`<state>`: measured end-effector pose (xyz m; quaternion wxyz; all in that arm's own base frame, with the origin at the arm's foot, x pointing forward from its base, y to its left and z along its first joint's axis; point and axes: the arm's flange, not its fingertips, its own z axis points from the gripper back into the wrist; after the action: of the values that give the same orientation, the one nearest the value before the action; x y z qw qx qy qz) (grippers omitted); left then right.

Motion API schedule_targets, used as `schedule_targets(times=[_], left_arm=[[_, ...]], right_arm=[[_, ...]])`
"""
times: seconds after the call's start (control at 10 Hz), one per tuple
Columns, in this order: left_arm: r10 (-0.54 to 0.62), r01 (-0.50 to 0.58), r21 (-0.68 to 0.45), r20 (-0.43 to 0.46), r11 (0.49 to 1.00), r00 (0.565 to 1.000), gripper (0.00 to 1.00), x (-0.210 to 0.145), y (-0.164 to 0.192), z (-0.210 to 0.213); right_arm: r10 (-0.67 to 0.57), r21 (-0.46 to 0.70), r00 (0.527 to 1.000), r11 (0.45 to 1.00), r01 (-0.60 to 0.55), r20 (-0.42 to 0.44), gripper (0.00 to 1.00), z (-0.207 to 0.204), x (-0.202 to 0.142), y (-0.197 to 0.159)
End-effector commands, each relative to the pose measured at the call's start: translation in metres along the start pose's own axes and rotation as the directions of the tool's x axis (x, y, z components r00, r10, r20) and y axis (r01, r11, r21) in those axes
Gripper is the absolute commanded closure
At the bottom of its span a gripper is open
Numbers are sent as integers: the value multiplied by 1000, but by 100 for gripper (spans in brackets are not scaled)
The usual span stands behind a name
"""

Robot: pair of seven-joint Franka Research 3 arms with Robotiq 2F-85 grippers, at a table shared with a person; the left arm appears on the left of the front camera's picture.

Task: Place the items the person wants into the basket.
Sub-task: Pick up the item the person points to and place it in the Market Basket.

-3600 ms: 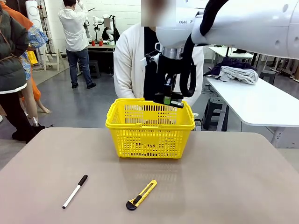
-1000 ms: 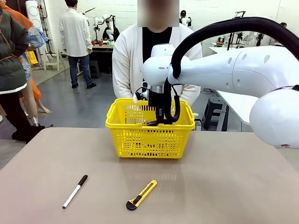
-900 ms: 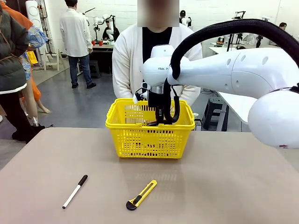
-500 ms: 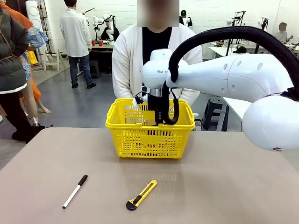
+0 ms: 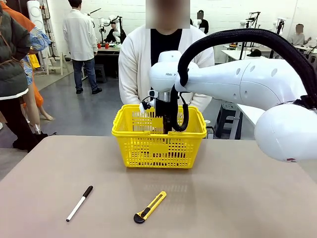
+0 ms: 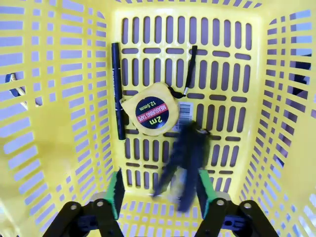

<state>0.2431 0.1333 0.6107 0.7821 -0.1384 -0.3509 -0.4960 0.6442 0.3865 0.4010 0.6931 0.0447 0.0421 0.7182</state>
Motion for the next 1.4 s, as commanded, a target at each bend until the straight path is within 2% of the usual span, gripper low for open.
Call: schedule_targets(times=[0.0,0.4,0.6,0.8,1.0,1.3], left_arm=[[14,-14,8,-12,1000,1000,0,1,0,-1],[14,-14,8,-12,1000,1000,0,1,0,-1],[14,-14,8,-12,1000,1000,0,1,0,-1],[14,-14,8,-12,1000,1000,0,1,0,-1],[14,-14,8,-12,1000,1000,0,1,0,-1],[14,-14,8,-12,1000,1000,0,1,0,-1]], right_arm=[[21,14,1000,1000,-21,6,0,7,7,-11],[19,-1,1000,1000,-19,-12,0,11,6,-5],[-18,-11,999,1000,18,-27,0,24,3,17],[-150,-111,986,984,141,-69,0,65,-16,79],[-293,-212,954,938,273,-67,0,100,-51,146],[-519,-214,851,843,494,-81,0,115,-109,223]])
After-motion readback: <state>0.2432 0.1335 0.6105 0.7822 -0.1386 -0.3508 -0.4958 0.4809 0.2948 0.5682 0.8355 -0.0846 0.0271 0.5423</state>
